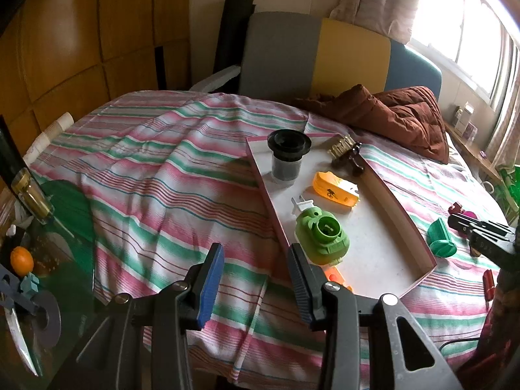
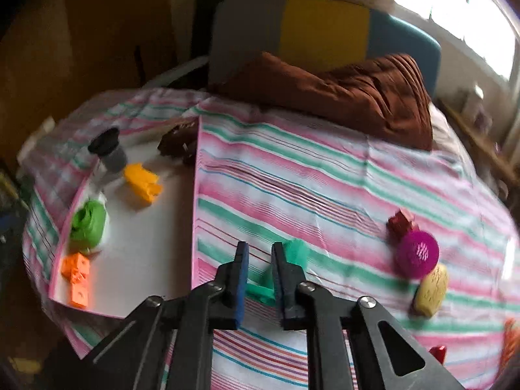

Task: Organize rigid objects
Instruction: 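Regrasp the teal stand with the right gripper and lift it, then carry the teal stand into the tray and open the right gripper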

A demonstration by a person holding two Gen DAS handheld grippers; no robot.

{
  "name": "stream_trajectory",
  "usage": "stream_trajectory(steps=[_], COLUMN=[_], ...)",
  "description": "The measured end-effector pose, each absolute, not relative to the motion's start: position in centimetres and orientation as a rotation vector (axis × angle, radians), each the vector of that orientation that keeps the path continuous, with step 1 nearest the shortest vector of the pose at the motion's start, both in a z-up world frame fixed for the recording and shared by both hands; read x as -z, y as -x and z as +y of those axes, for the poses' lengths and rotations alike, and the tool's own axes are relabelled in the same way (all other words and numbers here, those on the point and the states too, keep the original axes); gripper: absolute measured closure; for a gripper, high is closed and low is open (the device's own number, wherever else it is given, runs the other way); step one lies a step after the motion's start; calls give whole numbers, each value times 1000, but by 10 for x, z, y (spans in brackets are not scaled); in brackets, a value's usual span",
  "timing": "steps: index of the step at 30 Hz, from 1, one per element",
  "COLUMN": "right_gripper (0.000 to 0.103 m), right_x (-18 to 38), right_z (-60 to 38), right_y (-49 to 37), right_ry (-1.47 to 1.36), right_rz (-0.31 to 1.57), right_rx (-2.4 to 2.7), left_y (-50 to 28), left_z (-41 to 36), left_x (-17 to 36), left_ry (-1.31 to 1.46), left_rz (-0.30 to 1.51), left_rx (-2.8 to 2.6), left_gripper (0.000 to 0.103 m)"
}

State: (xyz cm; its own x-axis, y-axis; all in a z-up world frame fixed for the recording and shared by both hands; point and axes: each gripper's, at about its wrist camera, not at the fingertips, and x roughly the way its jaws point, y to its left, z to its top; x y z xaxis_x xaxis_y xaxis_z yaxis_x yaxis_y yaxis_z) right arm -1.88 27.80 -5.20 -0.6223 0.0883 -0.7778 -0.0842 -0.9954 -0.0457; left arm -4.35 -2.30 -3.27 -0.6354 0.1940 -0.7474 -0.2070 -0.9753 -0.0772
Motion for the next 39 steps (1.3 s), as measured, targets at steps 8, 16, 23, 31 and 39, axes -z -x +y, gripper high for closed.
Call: stream_trajectory(steps=[8, 16, 23, 31, 39], right_gripper=[76, 51, 74, 73, 73], right_x=[55, 69, 95, 112, 86], right_z=[331, 334, 318, 304, 298], right_y=[3, 4, 47, 23, 19], right_ry=[1344, 1387, 1588, 1590, 1479], right_rz=[183, 323, 186, 100, 98], right_rx=[-2660, -2663, -2614, -2608, -2657], left_y=[44, 40, 37, 36, 35], left_z=[-24, -14, -9, -6, -3], left_x=[32, 32, 31, 31, 35], left_ry=[1204, 1207, 1208, 1194, 1206], left_rz=[0, 35, 57, 65, 64], left_rx=[-2648, -2634, -2629, -2624, -2607], left_gripper=[62, 62, 62, 62, 62])
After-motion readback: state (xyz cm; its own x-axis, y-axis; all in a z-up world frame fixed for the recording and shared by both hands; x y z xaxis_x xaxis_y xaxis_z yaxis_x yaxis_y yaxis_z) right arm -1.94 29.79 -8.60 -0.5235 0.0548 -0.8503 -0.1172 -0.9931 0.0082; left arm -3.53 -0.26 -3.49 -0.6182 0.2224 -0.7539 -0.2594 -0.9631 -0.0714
